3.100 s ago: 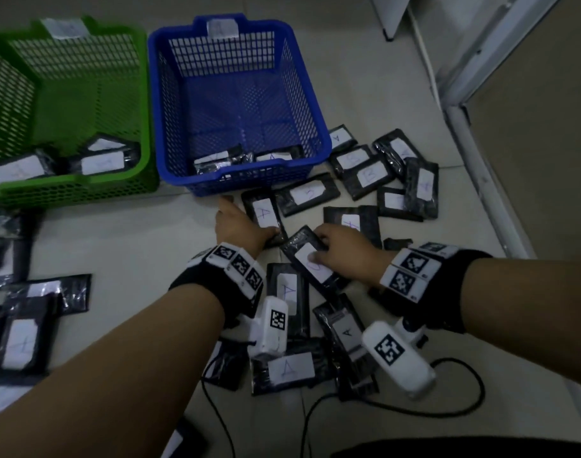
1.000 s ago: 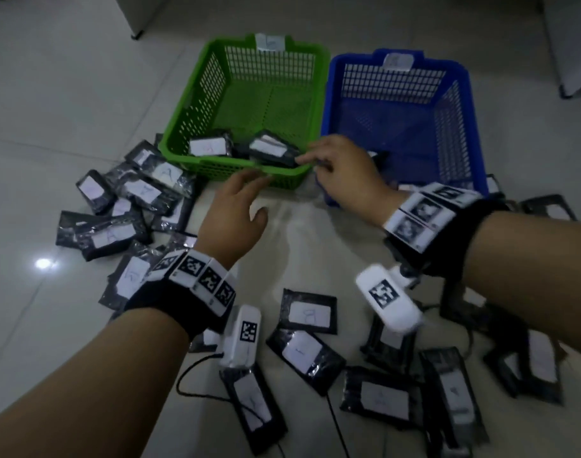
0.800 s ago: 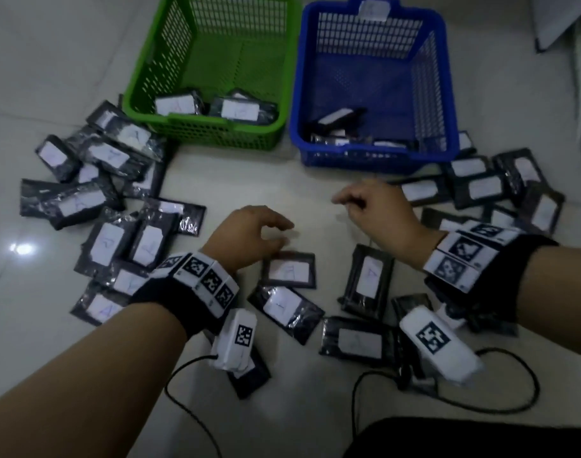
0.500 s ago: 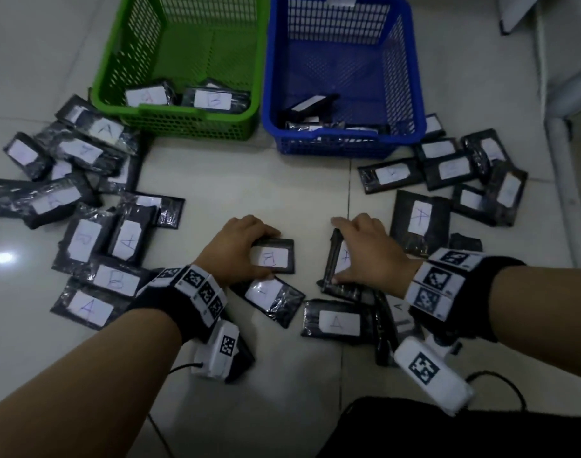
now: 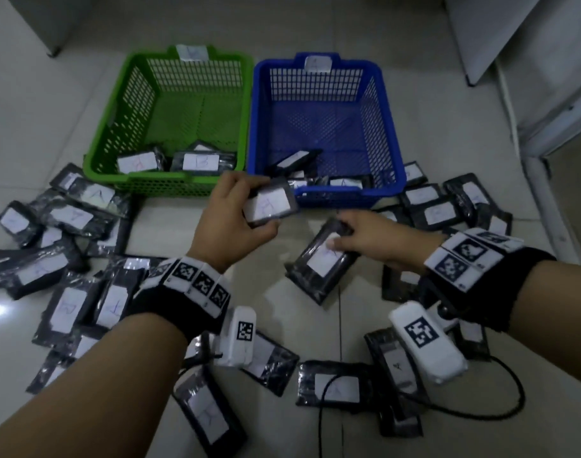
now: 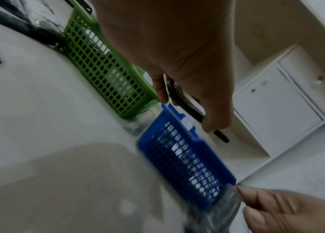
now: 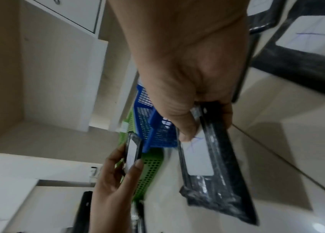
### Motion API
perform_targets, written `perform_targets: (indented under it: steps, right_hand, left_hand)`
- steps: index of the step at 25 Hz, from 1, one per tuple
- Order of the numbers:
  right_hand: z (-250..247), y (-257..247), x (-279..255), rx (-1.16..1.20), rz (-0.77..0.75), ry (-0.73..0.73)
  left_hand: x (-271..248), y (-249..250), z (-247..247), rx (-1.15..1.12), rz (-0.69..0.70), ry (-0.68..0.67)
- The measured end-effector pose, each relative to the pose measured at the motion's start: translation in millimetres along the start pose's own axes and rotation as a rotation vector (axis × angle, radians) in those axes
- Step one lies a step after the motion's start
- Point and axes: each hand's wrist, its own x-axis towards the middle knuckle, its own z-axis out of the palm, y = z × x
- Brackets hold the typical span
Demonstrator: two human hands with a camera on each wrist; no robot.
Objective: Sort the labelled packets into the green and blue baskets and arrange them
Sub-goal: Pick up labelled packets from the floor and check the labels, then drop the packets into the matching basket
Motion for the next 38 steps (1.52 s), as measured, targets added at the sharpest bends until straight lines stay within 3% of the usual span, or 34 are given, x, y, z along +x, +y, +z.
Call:
perform_targets:
  steps: [6, 8, 11, 14, 17, 20, 24, 26, 29, 31, 33, 34, 36, 38]
  right_hand:
    - [-22, -42, 54, 0.598, -0.134, 0.459]
    - [-21, -51, 73, 0.618, -0.110, 0.570]
    - [-17, -56, 91, 0.451, 0.013, 0.668]
    - [-13, -55, 102, 0.238, 0.107, 0.575]
    - [-16, -55, 106, -0.021, 0.162, 0.493]
    - [-17, -48, 102, -0.232, 0.253, 0.504]
    - [-1, -45, 84, -0.211, -0.069, 0.670]
    - [14, -38, 71, -0.282, -0.196, 0.628]
    - [27, -26, 59, -0.495, -0.248, 0.535]
    - [31, -25, 54, -0.586, -0.287, 0.558]
    - [42, -30, 45, -0.595, -0.435, 0.606]
    - [54, -32, 39, -0.546, -0.548, 0.576]
    - [84, -35, 21, -0.408, -0.653, 0.374]
    - [115, -38, -2, -0.314, -0.539, 0.125]
  left_hand:
    - [53, -27, -34, 0.076, -0.071, 0.210]
    - [60, -40, -38, 0.143, -0.071, 0.228]
    - [68, -58, -43, 0.306, -0.142, 0.198]
    - [75, -77, -50, 0.359, -0.254, 0.188]
    - [81, -87, -57, 0.367, -0.248, 0.135]
    - [91, -90, -61, 0.386, -0.202, 0.035]
    - [98, -89, -59, 0.387, -0.179, -0.095]
    - [91, -86, -52, 0.330, -0.147, -0.076]
    - [64, -78, -44, 0.286, -0.143, -0.032]
    - [36, -69, -45, 0.288, -0.139, -0.048]
    - [2, -60, -52, 0.286, -0.114, -0.020]
    - [-20, -57, -58, 0.282, -0.119, -0.010]
    - [-65, -54, -70, 0.241, -0.176, -0.039]
    - [-109, -50, -82, 0.213, -0.306, -0.161]
